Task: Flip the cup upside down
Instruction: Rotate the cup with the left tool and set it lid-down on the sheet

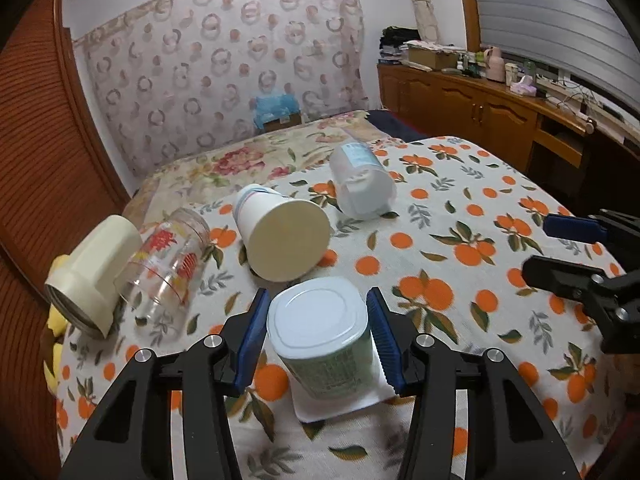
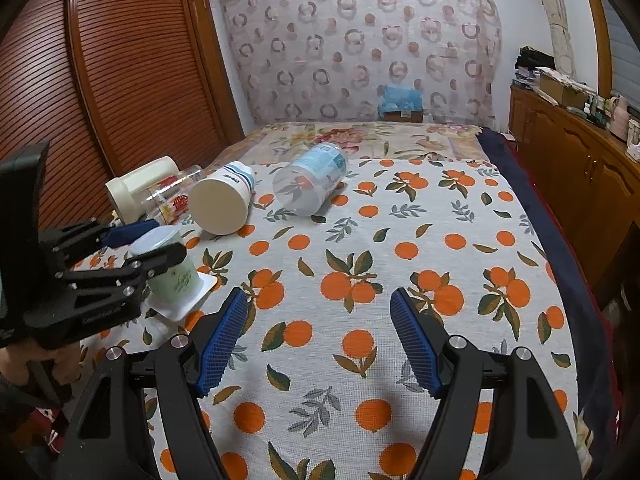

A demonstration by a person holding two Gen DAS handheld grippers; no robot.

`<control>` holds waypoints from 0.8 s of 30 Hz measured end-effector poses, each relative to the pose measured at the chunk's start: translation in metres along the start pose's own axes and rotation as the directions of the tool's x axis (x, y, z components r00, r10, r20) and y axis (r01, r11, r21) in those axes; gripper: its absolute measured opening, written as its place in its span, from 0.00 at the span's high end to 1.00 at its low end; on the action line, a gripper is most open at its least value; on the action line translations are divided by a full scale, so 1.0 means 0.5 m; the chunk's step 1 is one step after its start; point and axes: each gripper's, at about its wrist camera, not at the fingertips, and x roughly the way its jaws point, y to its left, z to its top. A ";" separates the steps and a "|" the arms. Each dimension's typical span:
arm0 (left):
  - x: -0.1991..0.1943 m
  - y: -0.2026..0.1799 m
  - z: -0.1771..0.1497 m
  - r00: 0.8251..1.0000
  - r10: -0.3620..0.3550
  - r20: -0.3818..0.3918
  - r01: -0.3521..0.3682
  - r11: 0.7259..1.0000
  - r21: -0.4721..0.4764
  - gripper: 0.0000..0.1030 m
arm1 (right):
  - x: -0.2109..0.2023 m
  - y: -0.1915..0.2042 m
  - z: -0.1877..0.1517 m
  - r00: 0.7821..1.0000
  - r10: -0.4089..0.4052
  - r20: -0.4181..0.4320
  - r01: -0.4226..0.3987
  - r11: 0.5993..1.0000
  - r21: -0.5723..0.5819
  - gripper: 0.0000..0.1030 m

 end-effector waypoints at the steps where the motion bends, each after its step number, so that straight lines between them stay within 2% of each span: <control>1: -0.002 -0.001 -0.001 1.000 -0.005 -0.002 0.005 1.000 -0.001 0.54 | 0.000 0.000 0.000 1.000 0.000 0.000 0.000 1.000 0.000 0.26; 3: -0.005 -0.004 -0.005 1.000 -0.009 -0.002 0.009 1.000 -0.004 0.54 | 0.000 -0.001 0.000 1.000 0.001 0.000 -0.001 1.000 -0.001 0.26; 7: -0.015 -0.001 -0.010 1.000 -0.022 0.008 0.023 0.999 -0.026 0.44 | -0.003 -0.001 0.000 1.000 0.001 0.008 -0.001 1.000 0.002 0.26; 10: -0.026 0.007 -0.011 0.999 -0.028 0.020 0.029 0.998 -0.048 0.41 | -0.007 0.001 0.001 1.000 0.001 0.017 -0.001 1.000 0.007 0.26; 17: -0.075 0.033 -0.016 0.997 -0.031 0.068 0.038 0.994 -0.101 0.20 | -0.030 0.031 -0.003 0.999 0.004 0.055 -0.005 1.000 0.021 0.26; 21: -0.110 0.050 -0.024 0.995 -0.028 0.099 0.041 0.991 -0.129 0.12 | -0.053 0.049 -0.003 0.996 0.007 0.090 -0.009 1.000 0.030 0.26; 24: -0.133 0.062 -0.031 0.994 -0.011 0.112 0.027 0.989 -0.144 0.08 | -0.068 0.065 0.000 0.994 0.002 0.113 -0.005 1.000 0.028 0.20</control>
